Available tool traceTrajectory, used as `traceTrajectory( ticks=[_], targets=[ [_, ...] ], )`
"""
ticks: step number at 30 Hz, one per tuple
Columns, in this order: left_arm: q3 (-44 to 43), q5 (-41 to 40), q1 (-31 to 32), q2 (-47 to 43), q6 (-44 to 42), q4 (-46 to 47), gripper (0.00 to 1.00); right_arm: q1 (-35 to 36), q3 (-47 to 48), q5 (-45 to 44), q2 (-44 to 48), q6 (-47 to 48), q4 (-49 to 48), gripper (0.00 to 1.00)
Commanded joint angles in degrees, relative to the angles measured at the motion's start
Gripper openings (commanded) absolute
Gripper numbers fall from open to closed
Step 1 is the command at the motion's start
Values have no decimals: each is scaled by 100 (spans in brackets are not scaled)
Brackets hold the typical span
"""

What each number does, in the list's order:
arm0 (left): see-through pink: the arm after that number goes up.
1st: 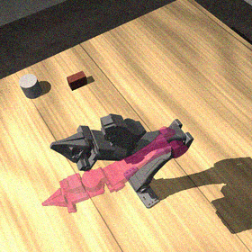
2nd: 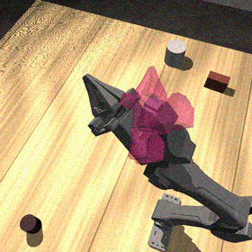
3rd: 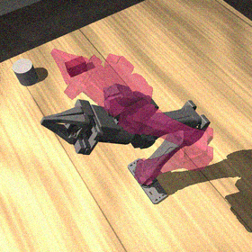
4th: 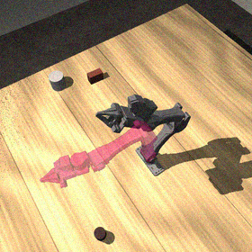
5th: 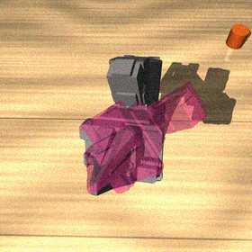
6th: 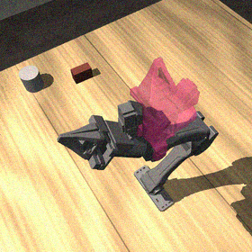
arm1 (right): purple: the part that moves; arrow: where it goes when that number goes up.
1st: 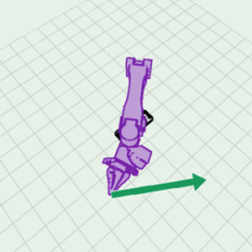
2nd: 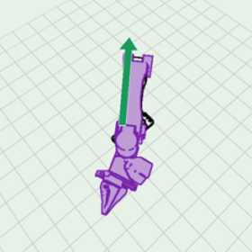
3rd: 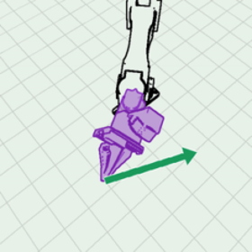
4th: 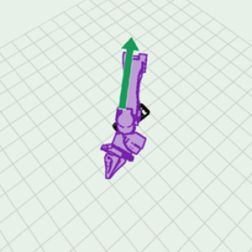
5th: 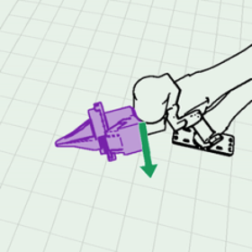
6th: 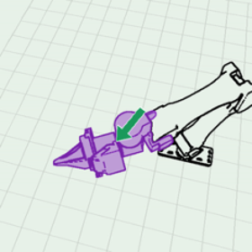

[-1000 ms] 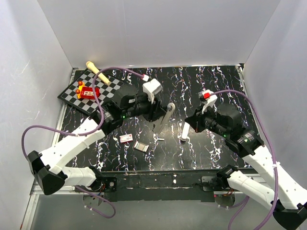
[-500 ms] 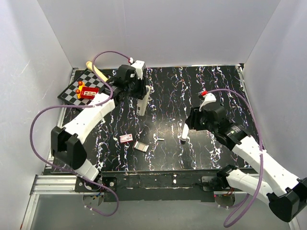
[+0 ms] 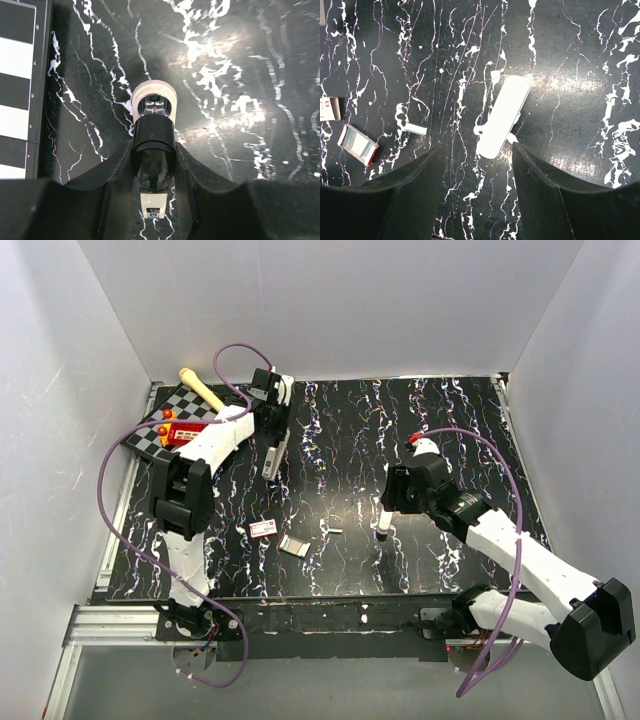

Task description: Unload the staples from the stapler

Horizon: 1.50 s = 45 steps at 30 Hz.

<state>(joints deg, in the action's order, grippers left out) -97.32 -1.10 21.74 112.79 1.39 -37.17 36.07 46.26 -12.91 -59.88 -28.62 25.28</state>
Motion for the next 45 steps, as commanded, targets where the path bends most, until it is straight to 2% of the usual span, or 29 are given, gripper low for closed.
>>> traceTrajectory(
  ticks=[1, 7, 9, 13, 16, 23, 27, 30, 34, 37, 39, 45],
  targets=[
    [-480, 337, -283, 286, -288, -115, 0, -13, -38, 78, -120, 5, -401, 64],
    [-525, 277, -328, 744, -306, -203, 0, -22, -82, 104, -156, 94, -462, 66],
    [-490, 304, -319, 797, -288, -168, 9, -22, -91, 122, -147, 94, -480, 67],
    [-411, 286, -328, 841, -262, -133, 39, -21, -82, 236, -165, 94, -506, 68],
    [-341, 269, -328, 736, -279, -63, 52, -22, -82, 324, -138, 85, -480, 68],
    [-148, 198, -170, -28, -288, 17, 57, -22, 58, 228, 98, 243, -173, 69],
    [11, 198, 207, -704, -183, -45, 63, -39, 216, 70, 318, 322, 46, 70],
    [195, 382, 488, -1188, 264, -36, 64, -83, 480, -237, 441, 375, 477, 72],
    [362, 190, 1226, -1619, 432, -18, 64, -258, 665, -555, 731, 358, 838, 77],
    [424, -74, 1701, -1778, 861, -63, 64, -513, 831, -756, 837, 252, 1136, 77],
    [494, -39, 1964, -1840, 1161, -71, 72, -680, 981, -1037, 855, 199, 1400, 78],
    [626, -30, 2492, -1656, 1601, -54, 72, -1190, 1219, -1705, 951, -90, 1893, 80]
  ],
)
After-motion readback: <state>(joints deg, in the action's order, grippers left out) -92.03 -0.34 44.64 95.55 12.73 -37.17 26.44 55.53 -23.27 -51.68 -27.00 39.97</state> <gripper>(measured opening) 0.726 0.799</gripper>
